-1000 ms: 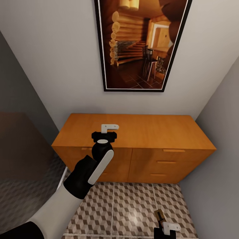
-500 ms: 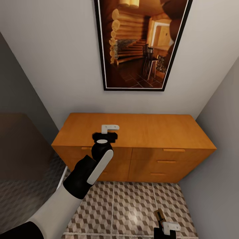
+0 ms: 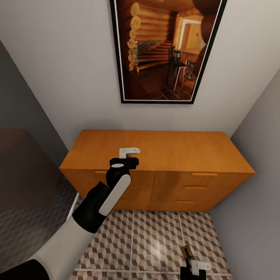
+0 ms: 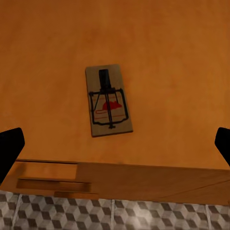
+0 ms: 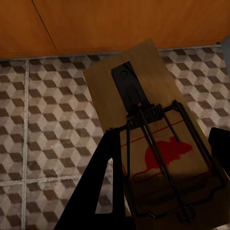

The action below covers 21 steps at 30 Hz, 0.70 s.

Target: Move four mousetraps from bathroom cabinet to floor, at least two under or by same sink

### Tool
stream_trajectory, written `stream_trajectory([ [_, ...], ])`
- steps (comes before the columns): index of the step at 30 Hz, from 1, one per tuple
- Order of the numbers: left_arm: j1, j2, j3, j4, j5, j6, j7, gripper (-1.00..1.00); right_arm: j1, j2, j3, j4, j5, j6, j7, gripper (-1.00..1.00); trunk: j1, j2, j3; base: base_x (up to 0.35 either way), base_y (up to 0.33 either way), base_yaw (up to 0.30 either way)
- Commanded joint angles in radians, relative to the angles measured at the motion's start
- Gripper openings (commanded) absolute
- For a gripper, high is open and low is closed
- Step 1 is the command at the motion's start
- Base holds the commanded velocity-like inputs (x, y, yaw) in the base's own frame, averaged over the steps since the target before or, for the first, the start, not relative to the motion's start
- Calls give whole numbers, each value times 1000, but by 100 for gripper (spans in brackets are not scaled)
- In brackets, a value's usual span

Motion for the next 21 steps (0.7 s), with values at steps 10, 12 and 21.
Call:
stream_trajectory([
  [10, -1, 0, -1, -4, 10, 2, 10, 100, -1, 0, 6, 1, -10, -4, 0, -100, 0, -2, -6, 38, 0, 0],
  [12, -1, 0, -1, -5, 10, 2, 10, 100, -1, 0, 6, 1, -10, -4, 0, -100, 0, -2, -7, 176, 0, 0],
  [21, -1, 1, -2, -4, 10, 2, 11, 100, -1, 0, 6, 1, -10, -4, 0, -100, 0, -2, -7, 219, 0, 0],
])
